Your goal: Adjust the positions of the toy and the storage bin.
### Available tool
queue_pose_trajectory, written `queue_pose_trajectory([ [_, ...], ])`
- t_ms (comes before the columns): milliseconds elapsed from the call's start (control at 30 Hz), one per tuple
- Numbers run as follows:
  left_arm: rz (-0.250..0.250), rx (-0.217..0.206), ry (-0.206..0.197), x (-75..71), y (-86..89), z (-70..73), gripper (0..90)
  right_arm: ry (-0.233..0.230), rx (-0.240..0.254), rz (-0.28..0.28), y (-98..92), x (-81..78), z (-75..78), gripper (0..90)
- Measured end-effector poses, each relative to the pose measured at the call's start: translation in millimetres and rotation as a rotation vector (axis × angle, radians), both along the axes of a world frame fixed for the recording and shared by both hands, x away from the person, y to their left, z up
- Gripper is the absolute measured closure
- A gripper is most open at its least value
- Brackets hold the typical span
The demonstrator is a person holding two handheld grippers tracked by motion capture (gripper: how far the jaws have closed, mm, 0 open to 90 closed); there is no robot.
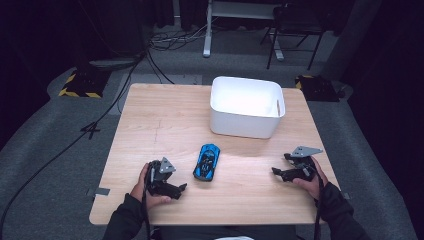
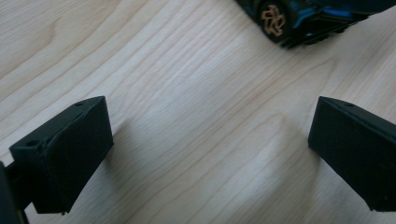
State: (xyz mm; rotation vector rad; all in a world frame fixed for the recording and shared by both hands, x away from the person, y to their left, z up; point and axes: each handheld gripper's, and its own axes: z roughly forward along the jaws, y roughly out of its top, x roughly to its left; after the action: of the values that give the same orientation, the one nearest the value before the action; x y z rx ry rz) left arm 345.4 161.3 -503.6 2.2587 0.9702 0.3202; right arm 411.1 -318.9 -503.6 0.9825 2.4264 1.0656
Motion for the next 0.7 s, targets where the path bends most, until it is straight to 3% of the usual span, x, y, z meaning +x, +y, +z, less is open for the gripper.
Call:
queue_pose_trajectory([
  [167,-0.005,0.008,0.004,-2.5,-10.6,0.5,0.1,0.002,0.001,0.003,0.0,0.3,0.0,15.3],
  [200,-0.030,0.012,-0.010,-2.9,-15.7,0.8,0.2,0.002,0.001,0.003,0.0,0.3,0.0,15.2],
  [300,-0.043,0.009,-0.012,-3.8,-21.8,0.5,0.3,0.003,0.001,0.005,0.0,0.6,0.0,15.0],
  [400,-0.070,-0.002,0.005,-5.8,-37.5,-0.1,0.3,0.002,0.002,0.004,0.5,1.0,-0.1,14.8],
  [600,-0.074,0.013,-0.012,-1.3,-57.5,1.1,0.3,0.002,0.003,0.004,0.5,1.0,-0.2,14.8],
  [700,-0.064,0.014,-0.001,0.1,-64.3,1.3,0.3,0.002,0.003,0.005,0.5,1.1,-0.2,14.8],
])
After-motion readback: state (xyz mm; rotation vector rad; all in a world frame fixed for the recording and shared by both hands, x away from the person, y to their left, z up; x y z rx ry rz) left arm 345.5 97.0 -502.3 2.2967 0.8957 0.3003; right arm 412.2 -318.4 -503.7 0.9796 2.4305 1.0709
